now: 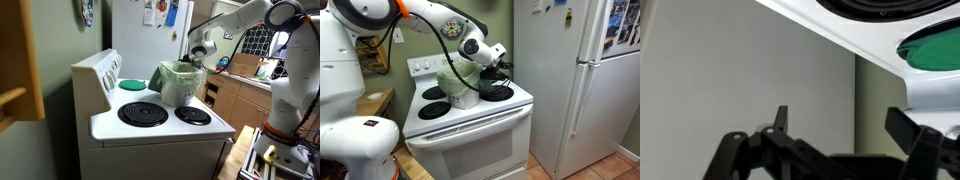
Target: Close the white and green bin
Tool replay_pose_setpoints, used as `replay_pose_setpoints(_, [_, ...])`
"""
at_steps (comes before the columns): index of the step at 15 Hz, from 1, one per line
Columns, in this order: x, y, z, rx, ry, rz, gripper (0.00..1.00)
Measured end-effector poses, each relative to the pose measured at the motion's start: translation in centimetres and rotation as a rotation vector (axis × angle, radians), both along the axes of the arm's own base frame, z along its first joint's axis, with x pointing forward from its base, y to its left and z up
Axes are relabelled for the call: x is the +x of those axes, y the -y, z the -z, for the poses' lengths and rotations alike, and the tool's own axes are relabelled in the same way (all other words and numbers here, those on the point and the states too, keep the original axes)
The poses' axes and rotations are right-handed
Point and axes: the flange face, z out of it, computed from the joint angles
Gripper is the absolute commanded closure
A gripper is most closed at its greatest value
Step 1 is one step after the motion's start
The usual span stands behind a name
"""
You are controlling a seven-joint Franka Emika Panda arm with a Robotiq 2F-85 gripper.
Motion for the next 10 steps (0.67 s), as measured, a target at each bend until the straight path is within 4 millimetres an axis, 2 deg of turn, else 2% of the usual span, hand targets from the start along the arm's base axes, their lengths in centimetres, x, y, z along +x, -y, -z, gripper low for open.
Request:
replay_pose_setpoints(4, [-0.4, 0.5, 1.5, 0.01, -0.022, 0.027, 0.0])
replay_pose_setpoints(7, [-1.6, 0.9, 3.7, 0.055, -0.093, 0.099, 0.0])
replay_pose_setpoints(10, [-2.6, 1.1, 4.8, 0.077, -0.14, 0.138, 0.0])
